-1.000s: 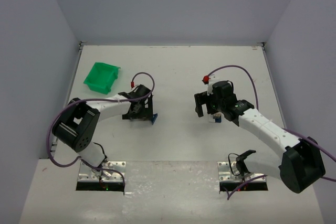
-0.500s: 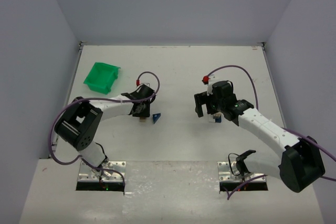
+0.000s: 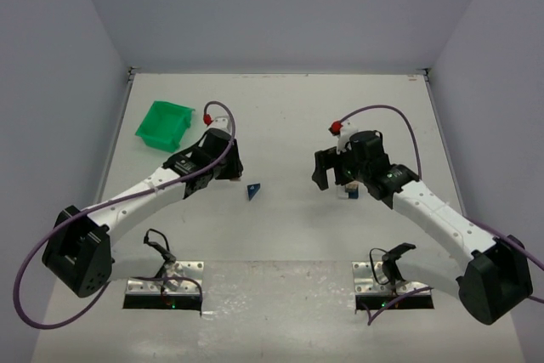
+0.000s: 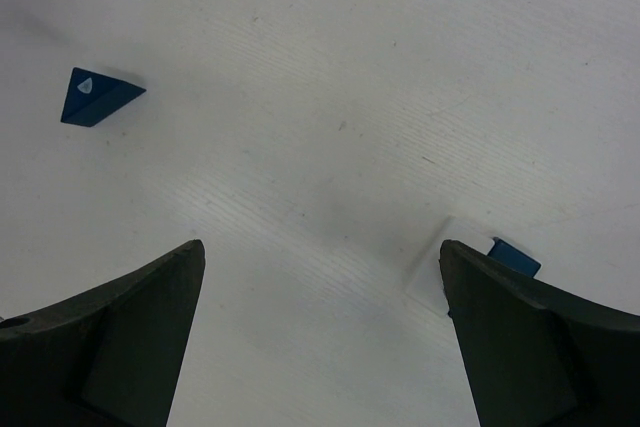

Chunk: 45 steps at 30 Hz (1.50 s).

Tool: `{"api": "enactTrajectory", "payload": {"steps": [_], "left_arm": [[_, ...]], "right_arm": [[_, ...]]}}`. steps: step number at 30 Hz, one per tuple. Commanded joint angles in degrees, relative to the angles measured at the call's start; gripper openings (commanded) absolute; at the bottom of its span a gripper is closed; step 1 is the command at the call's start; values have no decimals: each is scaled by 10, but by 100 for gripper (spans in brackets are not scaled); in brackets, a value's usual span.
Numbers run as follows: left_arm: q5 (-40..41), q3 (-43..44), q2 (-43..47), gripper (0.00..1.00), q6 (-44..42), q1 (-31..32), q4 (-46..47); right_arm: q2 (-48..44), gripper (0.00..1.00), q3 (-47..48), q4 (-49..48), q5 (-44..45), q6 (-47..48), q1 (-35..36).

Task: Build the wood block tower

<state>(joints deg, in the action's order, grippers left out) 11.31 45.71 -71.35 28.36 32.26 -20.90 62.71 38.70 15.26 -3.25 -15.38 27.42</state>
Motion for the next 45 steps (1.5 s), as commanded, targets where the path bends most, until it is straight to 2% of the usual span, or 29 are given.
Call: {"api": "enactTrajectory", "payload": {"steps": [1, 4, 6, 11, 14, 16, 19, 20, 23, 26, 29, 34, 38, 39, 40, 45], "left_arm": [[-51, -1, 55, 0, 10, 6, 34], [-55, 2, 69, 0, 24, 6, 38], [-85, -8, 82, 0, 11, 7, 58], [-296, -54, 93, 0, -82, 12, 166], [-360, -70, 87, 0, -147, 28, 224], [-382, -61, 79, 0, -189, 37, 226], [-395, -43, 74, 0, -251, 57, 223], [-398, -40, 74, 0, -266, 60, 227], [-429, -26, 76, 0, -326, 66, 227], [-453, -23, 77, 0, -380, 70, 227], [-463, -18, 63, 0, -408, 73, 221], [-459, 13, 28, 0, -436, 79, 178], [-459, 29, 17, 0, -445, 83, 168], [-458, 31, 17, 0, -447, 84, 165], [-456, 32, 18, 0, -447, 84, 164], [-457, 38, 18, 0, -447, 89, 161]], "right_arm": [[-30, 99, 6, -25, -11, -16, 1], [-45, 99, 1, -30, -1, -24, 1], [-57, 99, -6, -46, -32, -17, 2], [-63, 99, -10, -76, -164, -1, 1], [-65, 99, -2, -91, -257, 33, 2], [-65, 99, 18, -84, -330, 96, 2], [-67, 99, 44, -44, -390, 214, 1], [-68, 99, 50, -35, -397, 222, 2], [-71, 99, 89, 35, -432, 379, 1], [-68, 99, 122, 96, -475, 492, 2], [-40, 99, 173, 160, -512, 567, 1], [25, 99, 234, 225, -500, 611, 1], [50, 88, 246, 210, -505, 615, 3], [54, 82, 248, 211, -513, 623, 2], [58, 79, 250, 215, -514, 628, 3], [83, 78, 246, 212, -505, 644, 7]]}}
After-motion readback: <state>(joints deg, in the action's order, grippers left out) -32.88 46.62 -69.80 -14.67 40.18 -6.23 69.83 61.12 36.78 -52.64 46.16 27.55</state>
